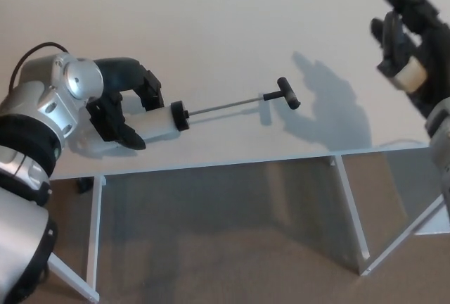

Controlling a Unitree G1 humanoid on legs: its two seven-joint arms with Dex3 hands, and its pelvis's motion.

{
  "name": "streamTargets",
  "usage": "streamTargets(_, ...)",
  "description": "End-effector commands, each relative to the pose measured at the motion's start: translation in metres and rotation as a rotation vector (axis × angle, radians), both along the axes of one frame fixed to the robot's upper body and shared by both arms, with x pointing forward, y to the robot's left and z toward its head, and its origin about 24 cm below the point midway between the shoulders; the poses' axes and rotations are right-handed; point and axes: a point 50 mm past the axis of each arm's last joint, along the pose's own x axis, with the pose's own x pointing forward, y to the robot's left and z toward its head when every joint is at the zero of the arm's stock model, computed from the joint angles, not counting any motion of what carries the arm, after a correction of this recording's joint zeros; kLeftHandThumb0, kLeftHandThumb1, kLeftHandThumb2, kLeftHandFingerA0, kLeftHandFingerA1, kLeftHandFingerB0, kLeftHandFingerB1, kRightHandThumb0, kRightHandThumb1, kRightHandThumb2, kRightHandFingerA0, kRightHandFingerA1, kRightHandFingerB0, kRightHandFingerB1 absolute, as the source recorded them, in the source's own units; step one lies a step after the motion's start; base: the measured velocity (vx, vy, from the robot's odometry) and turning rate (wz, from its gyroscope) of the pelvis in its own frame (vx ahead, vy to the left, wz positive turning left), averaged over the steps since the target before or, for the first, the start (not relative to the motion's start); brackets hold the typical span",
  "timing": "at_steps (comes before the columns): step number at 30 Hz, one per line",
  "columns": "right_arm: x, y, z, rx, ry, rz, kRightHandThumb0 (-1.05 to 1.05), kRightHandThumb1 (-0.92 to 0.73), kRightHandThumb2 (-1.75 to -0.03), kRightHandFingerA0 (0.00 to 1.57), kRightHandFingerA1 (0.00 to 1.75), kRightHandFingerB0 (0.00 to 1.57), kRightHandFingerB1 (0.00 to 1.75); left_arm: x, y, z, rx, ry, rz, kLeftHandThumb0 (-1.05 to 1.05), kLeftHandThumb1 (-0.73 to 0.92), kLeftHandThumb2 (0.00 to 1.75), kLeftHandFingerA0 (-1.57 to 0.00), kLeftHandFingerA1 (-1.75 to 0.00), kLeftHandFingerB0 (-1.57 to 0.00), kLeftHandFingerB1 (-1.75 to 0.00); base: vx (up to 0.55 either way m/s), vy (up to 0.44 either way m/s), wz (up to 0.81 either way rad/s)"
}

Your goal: The robot walks towards a desk on which an air pump is kept in the middle. It lifts it up and holds it with its left hand and uses its right hand to compress it by pushing its handle inwards.

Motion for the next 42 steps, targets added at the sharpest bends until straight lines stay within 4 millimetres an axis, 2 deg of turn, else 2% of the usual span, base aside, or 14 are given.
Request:
streamTargets(1, -0.002, 0.008, -0.014, 0.084, 0.054, 0.057, -0.87, -0.80, -1.13, 0.04, 0.28, 0.11, 0.24, 0.002, 0.003, 0.011, -0.006, 0.007, -0.028, -0.09, 0.64, 0.83, -0.97, -1.35, -0.83, -1.23, 0.00, 0.000, 0.00)
streamTargets(2, -0.003, 0.010, -0.016, 0.107, 0.060, 0.062, -0.85, -0.81, -1.13, 0.08, 0.29, 0.09, 0.24, 0.002, 0.002, 0.010, -0.004, 0.009, -0.028, -0.10, 0.63, 0.86, -0.98, -1.37, -0.85, -1.25, 0.00, 0.000, 0.00)
streamTargets(6, -0.003, 0.015, -0.019, 0.157, 0.072, 0.077, -0.85, -0.79, -1.12, 0.05, 0.28, 0.09, 0.24, 0.001, -0.001, 0.010, -0.010, 0.005, -0.034, -0.11, 0.64, 0.81, -0.98, -1.34, -0.85, -1.21, 0.00, 0.000, 0.00)
streamTargets(9, -0.001, 0.019, -0.017, 0.175, 0.070, 0.092, -0.90, -0.81, -1.13, 0.06, 0.24, 0.08, 0.18, 0.001, -0.003, 0.009, -0.031, 0.008, -0.038, -0.08, 0.66, 0.89, -0.92, -1.36, -0.81, -1.21, 0.00, 0.000, 0.00)
streamTargets(14, 0.000, 0.023, -0.015, 0.192, 0.072, 0.117, -0.82, -0.77, -1.14, 0.00, 0.24, 0.02, 0.20, 0.000, -0.009, 0.007, -0.052, 0.014, -0.050, -0.06, 0.70, 0.86, -0.88, -1.26, -0.81, -1.19, 0.00, 0.000, 0.00)
streamTargets(16, 0.000, 0.023, -0.016, 0.191, 0.073, 0.120, -0.83, -0.76, -1.13, 0.00, 0.24, 0.02, 0.19, 0.000, -0.012, 0.007, -0.047, 0.011, -0.064, -0.06, 0.70, 0.86, -0.86, -1.29, -0.80, -1.19, 0.00, 0.000, 0.00)
streamTargets(27, 0.000, 0.025, -0.020, 0.172, 0.086, 0.113, -0.91, -0.78, -1.14, 0.03, 0.21, 0.03, 0.16, 0.001, -0.023, 0.008, -0.033, 0.013, -0.090, -0.10, 0.69, 0.85, -0.93, -1.31, -0.81, -1.17, 0.00, 0.000, 0.00)
streamTargets(29, 0.001, 0.026, -0.022, 0.161, 0.093, 0.114, -0.88, -0.80, -1.16, 0.02, 0.22, 0.02, 0.17, 0.001, -0.026, 0.009, -0.028, 0.014, -0.110, -0.09, 0.70, 0.86, -0.90, -1.26, -0.79, -1.16, 0.00, 0.000, 0.00)
streamTargets(30, 0.001, 0.027, -0.024, 0.159, 0.099, 0.117, -0.85, -0.79, -1.16, 0.00, 0.25, 0.05, 0.21, 0.001, -0.029, 0.009, -0.015, 0.011, -0.126, -0.12, 0.74, 0.76, -0.93, -1.22, -0.78, -1.19, 0.00, 0.000, 0.00)
streamTargets(34, 0.001, 0.028, -0.028, 0.168, 0.113, 0.118, -0.83, -0.77, -1.14, 0.00, 0.28, 0.10, 0.23, 0.002, -0.033, 0.010, -0.018, 0.006, -0.137, -0.09, 0.75, 0.78, -0.96, -1.15, -0.79, -1.21, 0.00, 0.000, 0.00)
streamTargets(36, 0.001, 0.028, -0.035, 0.170, 0.140, 0.111, -0.88, -0.81, -1.15, 0.03, 0.23, 0.05, 0.18, 0.002, -0.038, 0.010, -0.014, 0.005, -0.143, -0.12, 0.75, 0.72, -0.94, -1.02, -0.72, -1.11, 0.00, 0.000, 0.00)
streamTargets(37, 0.001, 0.028, -0.037, 0.168, 0.147, 0.110, -0.88, -0.81, -1.15, 0.03, 0.23, 0.05, 0.18, 0.002, -0.038, 0.010, -0.013, 0.007, -0.136, -0.12, 0.75, 0.72, -0.94, -1.02, -0.72, -1.11, 0.00, 0.000, 0.00)
streamTargets(38, 0.001, 0.028, -0.039, 0.166, 0.155, 0.106, -0.88, -0.79, -1.14, 0.03, 0.25, 0.07, 0.19, 0.002, -0.039, 0.010, -0.017, 0.012, -0.128, -0.10, 0.73, 0.74, -0.94, -1.03, -0.73, -1.22, 0.00, 0.000, 0.00)
streamTargets(42, 0.001, 0.028, -0.043, 0.156, 0.166, 0.103, -0.84, -0.78, -1.15, 0.00, 0.24, 0.04, 0.19, 0.001, -0.039, 0.009, -0.028, 0.006, -0.140, -0.12, 0.77, 0.73, -0.95, -1.06, -0.73, -1.18, 0.00, 0.000, 0.00)
